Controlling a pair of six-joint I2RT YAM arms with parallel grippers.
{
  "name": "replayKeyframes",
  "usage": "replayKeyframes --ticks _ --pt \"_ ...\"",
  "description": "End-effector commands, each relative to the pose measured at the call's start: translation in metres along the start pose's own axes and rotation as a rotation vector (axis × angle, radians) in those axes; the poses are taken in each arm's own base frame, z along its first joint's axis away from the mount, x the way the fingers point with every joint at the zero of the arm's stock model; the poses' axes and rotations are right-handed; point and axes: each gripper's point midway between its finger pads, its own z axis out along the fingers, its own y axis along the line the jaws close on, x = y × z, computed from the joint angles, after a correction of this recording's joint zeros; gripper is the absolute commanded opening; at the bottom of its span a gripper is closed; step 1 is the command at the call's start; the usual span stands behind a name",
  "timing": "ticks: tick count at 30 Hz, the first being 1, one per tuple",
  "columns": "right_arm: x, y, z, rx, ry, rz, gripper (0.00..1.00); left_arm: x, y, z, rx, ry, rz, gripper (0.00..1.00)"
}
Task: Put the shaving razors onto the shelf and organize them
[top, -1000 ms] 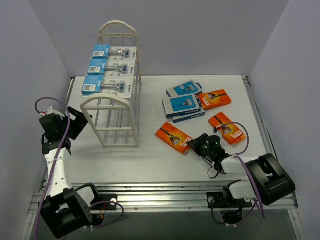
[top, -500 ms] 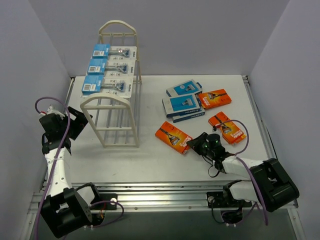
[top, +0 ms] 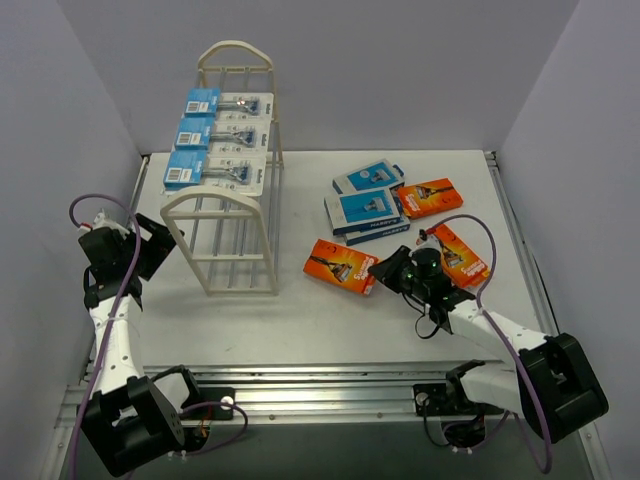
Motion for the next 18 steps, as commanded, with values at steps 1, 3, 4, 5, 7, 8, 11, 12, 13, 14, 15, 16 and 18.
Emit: replayKeyframes --ticks 1,3,4,5,7,8,11,12,13,14,15,16,18 --pt "-0.014 0.032 -0.003 -0.073 -0.008 -0.051 0.0 -0.014 -0.014 -0.006 0.028 -0.044 0.045 0.95" --pt "-0.021 0.039 -0.004 -0.077 -0.015 -0.069 0.0 -0.014 -0.014 -0.006 0.026 -0.044 0.045 0.96" --pt "-0.024 0.042 -0.004 -0.078 -0.02 -0.076 0.0 -0.014 -0.013 -0.006 0.025 -0.045 0.043 0.96" --pt "-0.024 0.042 -0.005 -0.068 -0.013 -0.083 0.0 -0.014 -0.014 -0.006 0.026 -0.044 0.044 0.95" --pt "-0.032 0.05 -0.006 -0.076 -0.028 -0.1 0.0 -0.014 -0.014 -0.006 0.026 -0.044 0.044 0.96" --pt "-0.033 0.051 -0.007 -0.073 -0.027 -0.102 0.0 -0.014 -0.014 -0.007 0.027 -0.045 0.044 0.95" --pt "-0.043 0.062 -0.008 -0.09 -0.043 -0.106 0.0 -0.015 -0.014 -0.008 0.024 -0.049 0.046 0.95" --pt "-0.045 0.066 -0.009 -0.093 -0.046 -0.11 0.0 -0.015 -0.015 -0.008 0.025 -0.05 0.047 0.95" --pt "-0.05 0.069 -0.009 -0.097 -0.055 -0.118 0.0 -0.015 -0.015 -0.008 0.027 -0.05 0.048 0.95" --pt "-0.057 0.079 -0.011 -0.111 -0.063 -0.127 0.0 -0.015 -0.015 -0.009 0.028 -0.051 0.048 0.96" --pt "-0.062 0.082 -0.011 -0.111 -0.069 -0.133 0.0 -0.016 -0.015 -0.009 0.027 -0.053 0.049 0.95" --pt "-0.065 0.083 -0.011 -0.1 -0.07 -0.142 0.0 -0.016 -0.016 -0.009 0.029 -0.055 0.051 0.95" --pt "-0.079 0.096 -0.012 -0.118 -0.094 -0.149 0.0 -0.017 -0.016 -0.01 0.027 -0.058 0.052 0.95"
